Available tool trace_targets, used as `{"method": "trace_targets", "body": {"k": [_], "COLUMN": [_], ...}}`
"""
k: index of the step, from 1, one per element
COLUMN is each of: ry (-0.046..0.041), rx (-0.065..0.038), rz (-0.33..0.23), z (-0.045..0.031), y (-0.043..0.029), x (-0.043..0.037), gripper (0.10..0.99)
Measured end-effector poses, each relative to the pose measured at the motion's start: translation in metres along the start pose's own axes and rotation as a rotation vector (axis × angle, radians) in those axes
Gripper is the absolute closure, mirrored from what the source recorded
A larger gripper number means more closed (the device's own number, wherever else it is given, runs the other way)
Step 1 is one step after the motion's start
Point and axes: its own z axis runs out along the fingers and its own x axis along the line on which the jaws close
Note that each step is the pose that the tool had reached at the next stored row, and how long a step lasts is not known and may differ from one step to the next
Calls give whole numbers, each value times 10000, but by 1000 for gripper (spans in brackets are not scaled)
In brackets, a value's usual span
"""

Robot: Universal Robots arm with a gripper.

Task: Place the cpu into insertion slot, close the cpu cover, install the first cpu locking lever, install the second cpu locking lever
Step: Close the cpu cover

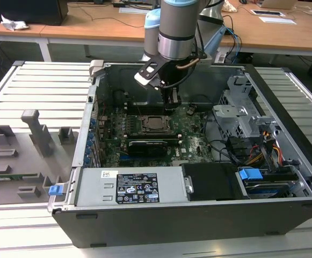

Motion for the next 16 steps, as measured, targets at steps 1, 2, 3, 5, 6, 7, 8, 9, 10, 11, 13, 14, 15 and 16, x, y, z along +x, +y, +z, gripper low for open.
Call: {"method": "trace_targets", "body": {"k": [1,2,3,5,6,7,8,9,10,11,13,14,15,16], "ry": [-2,-2,-1,0,0,0,0,0,-1,-1,-1,0,-1,-1], "rx": [2,1,1,0,0,0,-1,0,0,0,0,0,0,0], "rz": [0,-1,-1,0,0,-2,-1,-1,0,-1,-1,-1,0,-1], "z": [3,4,4,4,4,4,4,3,3,3,2,2,2,2], "y": [-16,-47,-61,-103,-115,-135,-154,-169,-196,-218,-239,-246,-254,-260], "x": [1,4,6,10,11,13,15,16,19,21,23,24,25,25], "gripper": [980,980,980,980,980,980,980,980,980,980,980,980,980,980]}}
